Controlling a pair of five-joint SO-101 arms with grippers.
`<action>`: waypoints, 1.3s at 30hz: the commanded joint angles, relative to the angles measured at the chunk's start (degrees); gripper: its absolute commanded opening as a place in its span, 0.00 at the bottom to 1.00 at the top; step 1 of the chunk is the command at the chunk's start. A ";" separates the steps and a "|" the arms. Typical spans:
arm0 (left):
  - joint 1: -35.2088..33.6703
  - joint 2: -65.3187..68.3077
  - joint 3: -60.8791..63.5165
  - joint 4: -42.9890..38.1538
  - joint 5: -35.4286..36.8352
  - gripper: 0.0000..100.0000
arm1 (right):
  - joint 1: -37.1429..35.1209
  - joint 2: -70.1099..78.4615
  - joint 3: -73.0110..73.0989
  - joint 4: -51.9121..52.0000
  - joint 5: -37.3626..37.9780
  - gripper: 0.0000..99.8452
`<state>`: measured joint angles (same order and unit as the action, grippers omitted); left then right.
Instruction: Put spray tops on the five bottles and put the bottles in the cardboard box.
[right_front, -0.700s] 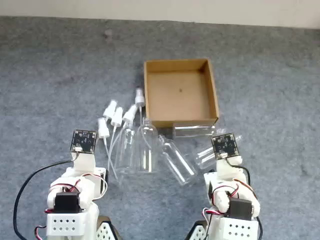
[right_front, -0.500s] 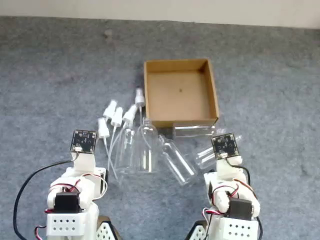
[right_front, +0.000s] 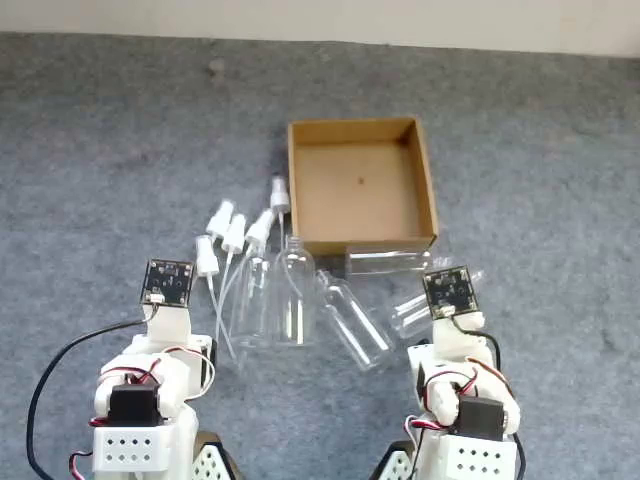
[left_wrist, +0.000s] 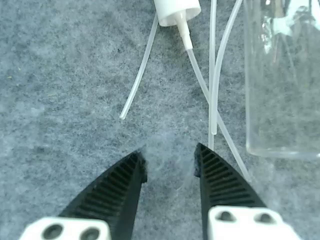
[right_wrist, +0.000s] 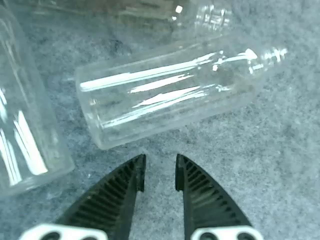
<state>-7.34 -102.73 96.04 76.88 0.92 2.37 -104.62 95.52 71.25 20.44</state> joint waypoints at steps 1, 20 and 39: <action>1.45 -0.57 1.19 0.35 0.44 0.12 | 0.48 -0.66 8.84 0.48 0.53 0.08; 1.71 -0.57 1.19 0.35 0.62 0.12 | 0.31 -0.66 8.84 0.40 0.18 0.08; 1.71 -0.57 1.19 0.35 0.53 0.12 | 4.35 -0.57 -8.40 -8.13 -3.34 0.08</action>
<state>-6.81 -102.73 96.04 76.88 0.92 5.89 -104.62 94.81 63.43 20.26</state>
